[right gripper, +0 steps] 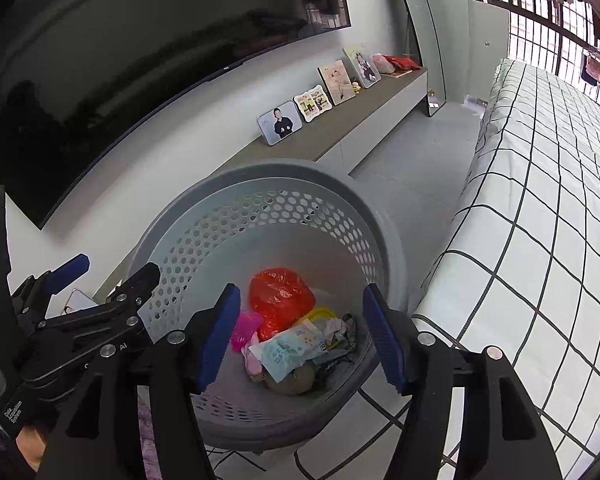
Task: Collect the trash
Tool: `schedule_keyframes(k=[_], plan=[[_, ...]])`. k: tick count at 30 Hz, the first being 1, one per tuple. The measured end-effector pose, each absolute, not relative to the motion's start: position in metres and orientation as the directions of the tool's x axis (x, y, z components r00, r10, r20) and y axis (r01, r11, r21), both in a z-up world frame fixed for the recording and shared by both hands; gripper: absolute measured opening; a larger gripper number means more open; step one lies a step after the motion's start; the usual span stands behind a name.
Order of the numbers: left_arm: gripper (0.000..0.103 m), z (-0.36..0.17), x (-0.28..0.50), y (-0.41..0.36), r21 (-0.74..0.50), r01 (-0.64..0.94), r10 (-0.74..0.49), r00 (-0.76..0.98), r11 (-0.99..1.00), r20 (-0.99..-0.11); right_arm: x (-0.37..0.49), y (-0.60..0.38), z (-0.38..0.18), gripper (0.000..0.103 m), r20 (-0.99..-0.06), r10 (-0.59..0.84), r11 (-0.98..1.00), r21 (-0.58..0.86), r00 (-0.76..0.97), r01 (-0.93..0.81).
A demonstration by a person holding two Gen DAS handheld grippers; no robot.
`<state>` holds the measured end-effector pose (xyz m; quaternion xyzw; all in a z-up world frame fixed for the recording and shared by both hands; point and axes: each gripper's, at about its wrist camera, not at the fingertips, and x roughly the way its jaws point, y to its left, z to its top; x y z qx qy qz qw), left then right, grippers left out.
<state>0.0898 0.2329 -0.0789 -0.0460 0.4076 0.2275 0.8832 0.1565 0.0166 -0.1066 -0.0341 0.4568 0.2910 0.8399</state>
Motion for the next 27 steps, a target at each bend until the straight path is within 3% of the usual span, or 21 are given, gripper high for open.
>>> schedule_keyframes(k=[27], plan=[[0.097, -0.0813, 0.0881, 0.2372, 0.091, -0.451, 0.359, 0.558, 0.888, -0.748, 0.1571, 0.0164, -0.1061, 0.062, -0.788, 0.459, 0.828, 0.212, 0.411, -0.519]])
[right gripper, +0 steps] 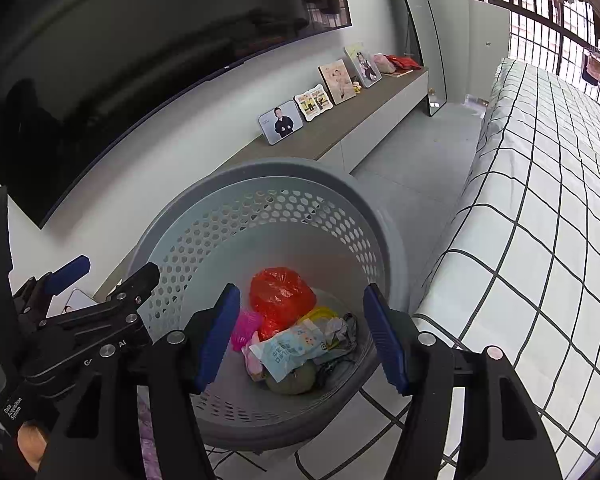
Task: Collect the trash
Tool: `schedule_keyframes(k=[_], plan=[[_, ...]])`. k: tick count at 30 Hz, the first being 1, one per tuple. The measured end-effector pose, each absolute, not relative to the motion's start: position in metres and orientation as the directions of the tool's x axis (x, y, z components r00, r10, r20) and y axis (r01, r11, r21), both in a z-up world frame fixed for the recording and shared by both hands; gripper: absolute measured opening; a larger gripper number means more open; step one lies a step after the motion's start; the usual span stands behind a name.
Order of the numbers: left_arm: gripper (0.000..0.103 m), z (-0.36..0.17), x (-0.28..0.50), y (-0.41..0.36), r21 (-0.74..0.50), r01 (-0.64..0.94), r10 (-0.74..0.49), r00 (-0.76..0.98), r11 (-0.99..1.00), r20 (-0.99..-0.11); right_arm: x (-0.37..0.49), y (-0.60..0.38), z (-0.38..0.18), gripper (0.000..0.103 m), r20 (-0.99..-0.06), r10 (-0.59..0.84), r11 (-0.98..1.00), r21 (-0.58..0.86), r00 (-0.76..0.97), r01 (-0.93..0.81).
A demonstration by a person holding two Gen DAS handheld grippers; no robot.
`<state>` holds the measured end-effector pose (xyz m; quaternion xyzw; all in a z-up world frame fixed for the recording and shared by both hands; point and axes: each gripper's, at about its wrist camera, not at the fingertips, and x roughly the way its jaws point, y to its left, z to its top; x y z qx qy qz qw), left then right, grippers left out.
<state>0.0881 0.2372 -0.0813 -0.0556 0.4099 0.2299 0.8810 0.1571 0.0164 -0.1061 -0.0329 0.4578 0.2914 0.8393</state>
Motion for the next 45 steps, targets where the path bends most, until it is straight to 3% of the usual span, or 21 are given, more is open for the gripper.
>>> schedule_keyframes(k=[45], plan=[[0.097, -0.0824, 0.0894, 0.2311, 0.109, -0.433, 0.36, 0.556, 0.895, -0.749, 0.157, 0.0177, -0.107, 0.062, -0.787, 0.459, 0.828, 0.21, 0.412, -0.52]])
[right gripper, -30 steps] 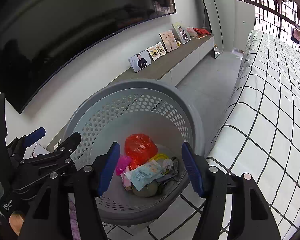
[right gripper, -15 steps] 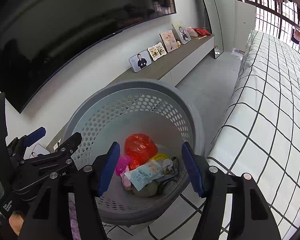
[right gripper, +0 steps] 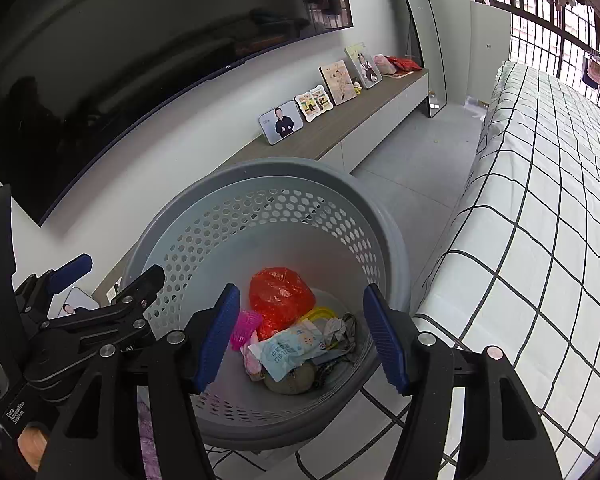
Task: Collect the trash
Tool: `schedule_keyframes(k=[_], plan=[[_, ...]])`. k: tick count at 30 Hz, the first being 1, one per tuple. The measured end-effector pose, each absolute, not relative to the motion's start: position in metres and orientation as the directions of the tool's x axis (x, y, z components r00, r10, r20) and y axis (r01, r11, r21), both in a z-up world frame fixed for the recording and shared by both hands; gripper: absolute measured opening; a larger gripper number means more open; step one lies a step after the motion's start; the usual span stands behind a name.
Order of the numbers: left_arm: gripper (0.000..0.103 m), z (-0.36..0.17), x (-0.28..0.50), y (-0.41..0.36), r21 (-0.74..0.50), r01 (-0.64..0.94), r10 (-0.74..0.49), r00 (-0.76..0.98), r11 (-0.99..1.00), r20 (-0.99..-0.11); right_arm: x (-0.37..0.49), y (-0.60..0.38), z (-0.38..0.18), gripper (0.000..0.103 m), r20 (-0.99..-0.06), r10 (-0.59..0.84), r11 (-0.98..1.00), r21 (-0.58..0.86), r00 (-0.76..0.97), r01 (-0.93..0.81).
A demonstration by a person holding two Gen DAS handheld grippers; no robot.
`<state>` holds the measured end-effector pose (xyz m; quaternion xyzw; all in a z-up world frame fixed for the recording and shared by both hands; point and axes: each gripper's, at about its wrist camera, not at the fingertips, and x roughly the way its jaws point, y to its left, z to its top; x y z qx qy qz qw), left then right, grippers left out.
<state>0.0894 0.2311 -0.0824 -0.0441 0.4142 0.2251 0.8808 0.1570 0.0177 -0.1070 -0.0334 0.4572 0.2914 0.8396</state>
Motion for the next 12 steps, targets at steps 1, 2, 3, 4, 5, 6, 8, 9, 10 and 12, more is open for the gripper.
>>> schedule_keyframes(k=[1, 2, 3, 4, 5, 6, 8, 9, 10, 12], plan=[[0.097, -0.0822, 0.0892, 0.2311, 0.109, -0.433, 0.36, 0.556, 0.895, -0.749, 0.1569, 0.0179, -0.1071, 0.062, -0.787, 0.459, 0.828, 0.21, 0.412, -0.52], [0.097, -0.0822, 0.089, 0.2311, 0.11, -0.434, 0.361, 0.555, 0.894, -0.749, 0.1569, 0.018, -0.1072, 0.062, -0.787, 0.459, 0.828, 0.211, 0.412, -0.52], [0.097, -0.082, 0.0893, 0.2309, 0.11, -0.434, 0.362, 0.555, 0.894, -0.749, 0.157, 0.0179, -0.1071, 0.062, -0.788, 0.459, 0.827, 0.211, 0.411, -0.521], [0.097, -0.0819, 0.0889, 0.231, 0.11, -0.435, 0.362, 0.554, 0.894, -0.75, 0.1568, 0.0181, -0.1072, 0.062, -0.788, 0.459, 0.827, 0.21, 0.411, -0.521], [0.097, -0.082, 0.0894, 0.231, 0.109, -0.435, 0.362, 0.554, 0.894, -0.75, 0.1566, 0.0177, -0.107, 0.062, -0.787, 0.459, 0.827, 0.21, 0.411, -0.522], [0.097, -0.0821, 0.0893, 0.2311, 0.108, -0.435, 0.36, 0.553, 0.894, -0.751, 0.1569, 0.0174, -0.1069, 0.062, -0.787, 0.459, 0.827, 0.21, 0.411, -0.522], [0.097, -0.0822, 0.0895, 0.2309, 0.106, -0.434, 0.358, 0.553, 0.894, -0.752, 0.1568, 0.0175, -0.1069, 0.062, -0.788, 0.459, 0.827, 0.21, 0.411, -0.521], [0.097, -0.0823, 0.0895, 0.231, 0.106, -0.434, 0.358, 0.552, 0.894, -0.753, 0.1567, 0.0176, -0.1069, 0.062, -0.787, 0.459, 0.827, 0.21, 0.411, -0.522], [0.097, -0.0821, 0.0894, 0.2311, 0.106, -0.435, 0.358, 0.552, 0.894, -0.753, 0.1567, 0.0177, -0.107, 0.062, -0.788, 0.459, 0.827, 0.209, 0.411, -0.522], [0.097, -0.0823, 0.0892, 0.2309, 0.106, -0.435, 0.358, 0.552, 0.894, -0.753, 0.1568, 0.0175, -0.1068, 0.062, -0.787, 0.459, 0.827, 0.209, 0.412, -0.522]])
